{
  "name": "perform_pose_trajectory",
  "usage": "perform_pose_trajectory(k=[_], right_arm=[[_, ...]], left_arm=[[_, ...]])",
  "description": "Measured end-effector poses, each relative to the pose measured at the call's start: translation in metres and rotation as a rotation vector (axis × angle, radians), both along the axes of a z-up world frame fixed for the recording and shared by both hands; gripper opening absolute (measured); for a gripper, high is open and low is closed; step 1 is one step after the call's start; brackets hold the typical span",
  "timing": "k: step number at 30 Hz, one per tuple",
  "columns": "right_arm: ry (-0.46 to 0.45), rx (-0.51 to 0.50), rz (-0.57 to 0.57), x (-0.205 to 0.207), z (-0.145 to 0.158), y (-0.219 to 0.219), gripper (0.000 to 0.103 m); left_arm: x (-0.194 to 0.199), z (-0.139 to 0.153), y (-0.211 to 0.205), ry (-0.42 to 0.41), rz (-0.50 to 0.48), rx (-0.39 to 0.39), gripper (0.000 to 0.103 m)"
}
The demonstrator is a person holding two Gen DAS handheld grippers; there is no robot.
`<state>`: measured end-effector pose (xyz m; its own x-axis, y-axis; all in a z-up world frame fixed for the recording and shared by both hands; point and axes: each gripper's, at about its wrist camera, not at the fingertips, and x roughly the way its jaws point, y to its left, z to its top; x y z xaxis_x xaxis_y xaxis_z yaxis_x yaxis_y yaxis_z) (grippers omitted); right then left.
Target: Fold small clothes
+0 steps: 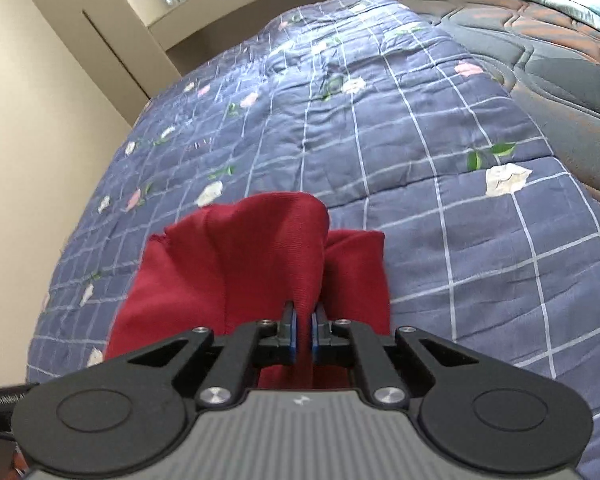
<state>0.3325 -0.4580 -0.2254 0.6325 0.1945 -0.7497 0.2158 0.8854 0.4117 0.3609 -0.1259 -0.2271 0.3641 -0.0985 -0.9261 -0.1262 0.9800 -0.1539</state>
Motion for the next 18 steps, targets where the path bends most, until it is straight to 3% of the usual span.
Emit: perform_pose_trajectory(k=[4,5,8,12,14,16,17,18], right_arm=[[-0.003,-0.016,0.02,0.001,0.002,0.003,0.011],[-0.002,-0.022,0.024,0.001,0.004,0.005,0.021],[0.012,-0.031,0.033,-0.003,0.006,0.005,0.065],[0.031,0.004,0.04,-0.014,0.005,-0.001,0.07],[0.043,0.009,0.052,-0.02,0.005,-0.001,0.068],[0.057,-0.001,0.072,-0.026,0.002,0.001,0.042],[0.06,0.006,0.077,-0.027,0.001,0.003,0.012],[0.063,0.014,0.075,-0.028,0.0,0.003,0.009]], left_arm=[[0.005,-0.005,-0.008,0.014,-0.029,-0.008,0.101],[0.006,-0.006,-0.009,0.014,-0.034,-0.01,0.102],[0.008,-0.009,-0.014,0.022,-0.045,-0.011,0.102],[0.007,-0.013,-0.019,0.039,-0.053,-0.015,0.102],[0.005,-0.015,-0.02,0.046,-0.053,-0.015,0.102],[0.004,-0.017,-0.02,0.052,-0.05,-0.018,0.102],[0.004,-0.018,-0.02,0.053,-0.049,-0.019,0.102],[0.004,-0.018,-0.02,0.054,-0.049,-0.019,0.102]])
